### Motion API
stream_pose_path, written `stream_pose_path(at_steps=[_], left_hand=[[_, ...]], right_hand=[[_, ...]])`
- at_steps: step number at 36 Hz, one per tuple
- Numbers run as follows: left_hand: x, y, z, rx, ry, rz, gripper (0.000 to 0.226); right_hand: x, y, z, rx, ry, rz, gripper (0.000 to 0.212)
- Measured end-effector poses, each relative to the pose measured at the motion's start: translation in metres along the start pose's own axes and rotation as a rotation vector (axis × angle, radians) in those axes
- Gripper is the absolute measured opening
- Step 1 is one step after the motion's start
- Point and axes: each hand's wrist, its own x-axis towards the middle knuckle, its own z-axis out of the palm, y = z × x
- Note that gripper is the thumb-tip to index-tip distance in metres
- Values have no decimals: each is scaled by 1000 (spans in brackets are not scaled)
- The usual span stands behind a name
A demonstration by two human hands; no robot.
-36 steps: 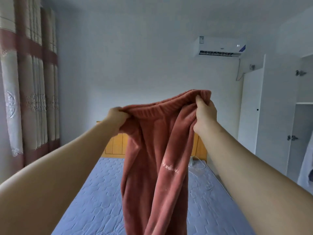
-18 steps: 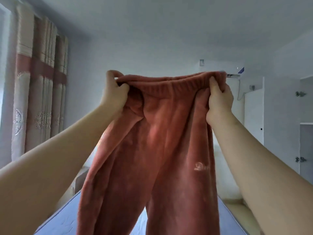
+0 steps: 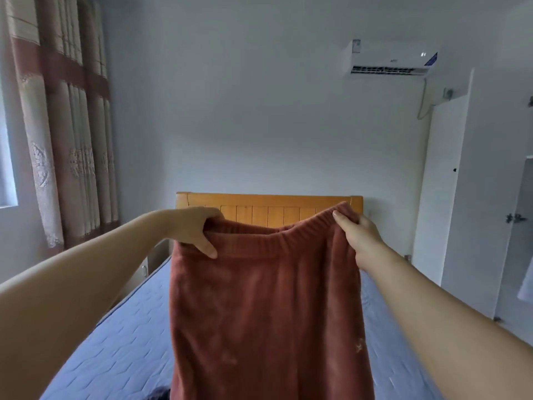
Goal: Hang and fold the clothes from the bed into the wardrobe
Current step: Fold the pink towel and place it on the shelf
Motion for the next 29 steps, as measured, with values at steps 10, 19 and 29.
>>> stream_pose_path(at_steps=[10,19,29], left_hand=[[-2,-16,33,249,184,149,57],[-8,-27,45,881,180,260,30],[-8,-47,42,-93,268,-85,18]], right_hand=[[-1,26,-17,-53,-57,129,35],[-8,29,-14,109,-199,184,5],[-13,28,-11,-27,-373,61,30]])
